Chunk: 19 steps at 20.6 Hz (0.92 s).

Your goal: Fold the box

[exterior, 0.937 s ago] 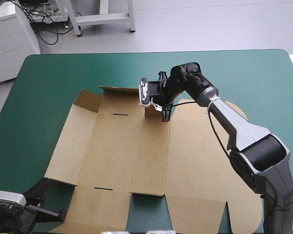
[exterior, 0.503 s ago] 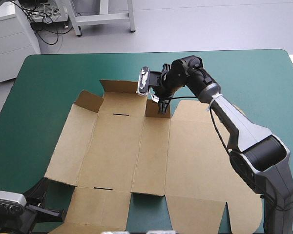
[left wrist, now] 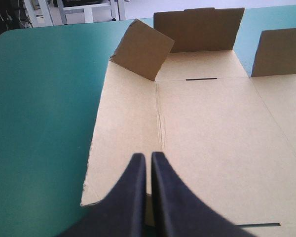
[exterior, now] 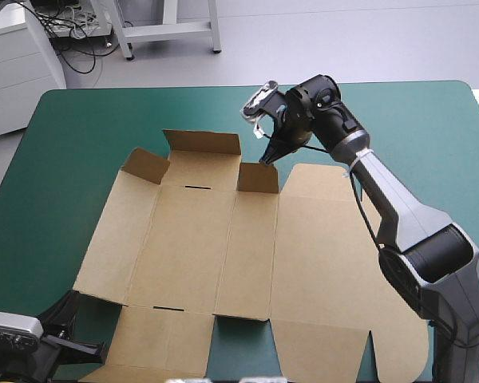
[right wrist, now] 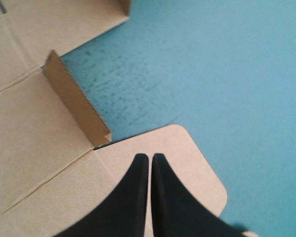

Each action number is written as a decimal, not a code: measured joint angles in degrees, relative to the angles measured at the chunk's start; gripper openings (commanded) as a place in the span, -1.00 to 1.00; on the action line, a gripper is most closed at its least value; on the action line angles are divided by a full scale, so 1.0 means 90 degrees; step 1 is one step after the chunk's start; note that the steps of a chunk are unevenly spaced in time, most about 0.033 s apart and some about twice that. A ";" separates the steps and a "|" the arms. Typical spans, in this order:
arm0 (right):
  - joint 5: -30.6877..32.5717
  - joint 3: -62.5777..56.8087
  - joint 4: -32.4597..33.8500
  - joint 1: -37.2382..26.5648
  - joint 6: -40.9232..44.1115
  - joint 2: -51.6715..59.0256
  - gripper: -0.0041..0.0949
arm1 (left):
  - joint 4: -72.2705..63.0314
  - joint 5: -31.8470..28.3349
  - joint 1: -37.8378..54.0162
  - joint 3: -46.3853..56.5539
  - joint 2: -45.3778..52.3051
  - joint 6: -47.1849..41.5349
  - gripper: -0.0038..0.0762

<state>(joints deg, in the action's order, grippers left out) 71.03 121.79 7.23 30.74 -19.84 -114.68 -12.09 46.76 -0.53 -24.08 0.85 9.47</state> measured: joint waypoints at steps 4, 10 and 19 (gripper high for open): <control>0.0025 -0.0408 0.0177 -0.0301 0.1204 0.0515 -0.92 | 0.0143 0.0013 0.0000 0.0000 0.0000 0.0000 0.33; -0.0210 -0.2925 -0.0265 -0.1151 0.1659 0.2458 -0.92 | 0.0170 -0.0122 0.0000 0.0000 -0.0015 -0.0033 0.40; -0.1825 -0.7024 -0.0678 -0.1971 0.1653 0.5990 -0.93 | 0.0517 -0.0483 0.0000 -0.0743 -0.1938 -0.0222 0.40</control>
<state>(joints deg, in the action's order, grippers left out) 54.60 58.57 1.13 13.00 -4.96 -60.77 -7.44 42.41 -0.53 -30.76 -16.60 7.47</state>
